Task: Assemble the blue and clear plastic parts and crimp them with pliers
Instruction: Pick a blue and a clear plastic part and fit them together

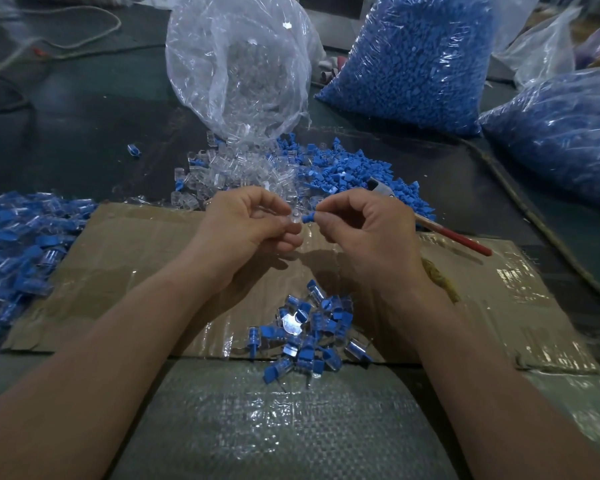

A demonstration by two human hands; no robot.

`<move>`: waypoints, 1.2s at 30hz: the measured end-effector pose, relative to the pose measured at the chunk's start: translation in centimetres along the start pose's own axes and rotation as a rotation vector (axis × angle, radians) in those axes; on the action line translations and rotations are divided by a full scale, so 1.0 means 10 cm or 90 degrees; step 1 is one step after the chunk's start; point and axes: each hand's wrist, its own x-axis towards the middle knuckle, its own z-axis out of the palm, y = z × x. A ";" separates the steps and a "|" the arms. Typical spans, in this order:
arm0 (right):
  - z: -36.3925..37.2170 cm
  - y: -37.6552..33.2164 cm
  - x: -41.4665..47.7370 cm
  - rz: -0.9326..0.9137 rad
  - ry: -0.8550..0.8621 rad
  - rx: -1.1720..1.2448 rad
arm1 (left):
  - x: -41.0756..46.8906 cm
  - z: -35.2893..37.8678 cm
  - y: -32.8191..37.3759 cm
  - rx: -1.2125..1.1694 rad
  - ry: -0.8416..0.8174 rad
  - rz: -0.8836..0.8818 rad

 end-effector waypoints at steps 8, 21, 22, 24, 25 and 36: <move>0.04 0.01 0.01 -0.039 0.005 -0.071 | -0.02 0.02 0.05 0.005 -0.024 0.015; 0.02 -0.01 -0.01 -0.015 -0.022 0.003 | -0.03 0.02 0.03 0.018 -0.012 0.051; 0.02 -0.01 -0.01 -0.012 -0.021 0.008 | -0.02 0.02 0.03 0.021 -0.010 0.056; 0.02 -0.01 -0.01 -0.004 -0.026 0.022 | -0.02 0.02 0.04 0.015 -0.003 0.060; 0.01 -0.01 -0.01 -0.003 -0.031 0.028 | -0.01 0.02 0.04 0.012 -0.002 0.061; 0.01 -0.04 -0.02 -0.027 -0.057 0.055 | -0.04 0.00 0.05 0.035 -0.045 0.112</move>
